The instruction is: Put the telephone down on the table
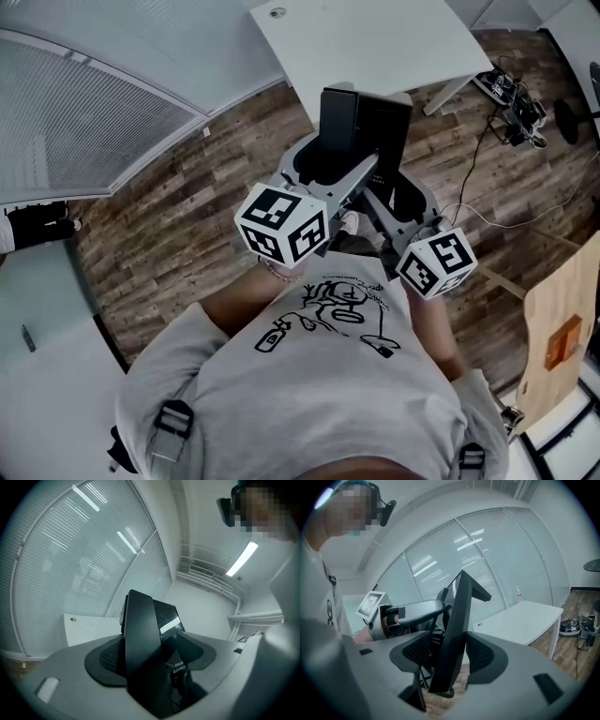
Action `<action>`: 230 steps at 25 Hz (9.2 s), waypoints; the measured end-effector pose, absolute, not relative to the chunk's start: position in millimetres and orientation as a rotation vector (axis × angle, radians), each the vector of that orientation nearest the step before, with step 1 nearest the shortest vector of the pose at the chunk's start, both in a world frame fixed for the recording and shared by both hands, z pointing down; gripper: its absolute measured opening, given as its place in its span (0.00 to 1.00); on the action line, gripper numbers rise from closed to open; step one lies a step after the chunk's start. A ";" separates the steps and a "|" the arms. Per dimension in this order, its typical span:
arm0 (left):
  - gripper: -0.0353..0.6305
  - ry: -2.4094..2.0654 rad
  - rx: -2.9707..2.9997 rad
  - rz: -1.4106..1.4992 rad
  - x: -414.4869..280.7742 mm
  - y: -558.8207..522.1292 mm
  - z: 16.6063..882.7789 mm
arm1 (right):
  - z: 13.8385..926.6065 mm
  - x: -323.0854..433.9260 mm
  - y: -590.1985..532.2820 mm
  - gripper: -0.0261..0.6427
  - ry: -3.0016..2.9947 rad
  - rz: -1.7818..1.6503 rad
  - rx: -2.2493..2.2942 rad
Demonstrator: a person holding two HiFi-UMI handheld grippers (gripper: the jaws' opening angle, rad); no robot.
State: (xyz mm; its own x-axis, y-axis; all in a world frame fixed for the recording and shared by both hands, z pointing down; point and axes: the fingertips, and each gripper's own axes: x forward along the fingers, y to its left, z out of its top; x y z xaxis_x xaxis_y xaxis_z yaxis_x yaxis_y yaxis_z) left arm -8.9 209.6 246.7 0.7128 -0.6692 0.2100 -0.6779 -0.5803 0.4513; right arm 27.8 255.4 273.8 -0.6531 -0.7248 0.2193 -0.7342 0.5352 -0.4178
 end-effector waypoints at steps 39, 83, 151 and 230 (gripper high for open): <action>0.55 -1.021 2.373 0.019 -1.0 -88.0 265.5 | 289.9 36.3 -41.7 0.38 -2.726 0.778 1.296; 0.55 -1.046 2.180 0.090 17.6 -206.1 375.3 | 390.7 58.3 -157.9 0.38 -2.636 0.961 1.186; 0.55 -1.083 2.106 0.368 40.7 -288.2 635.3 | 659.7 73.1 -240.6 0.39 -2.270 1.261 1.078; 0.15 -1.241 2.677 0.004 -1.5 -135.3 191.8 | 175.0 120.3 -120.0 0.12 -2.675 0.111 1.415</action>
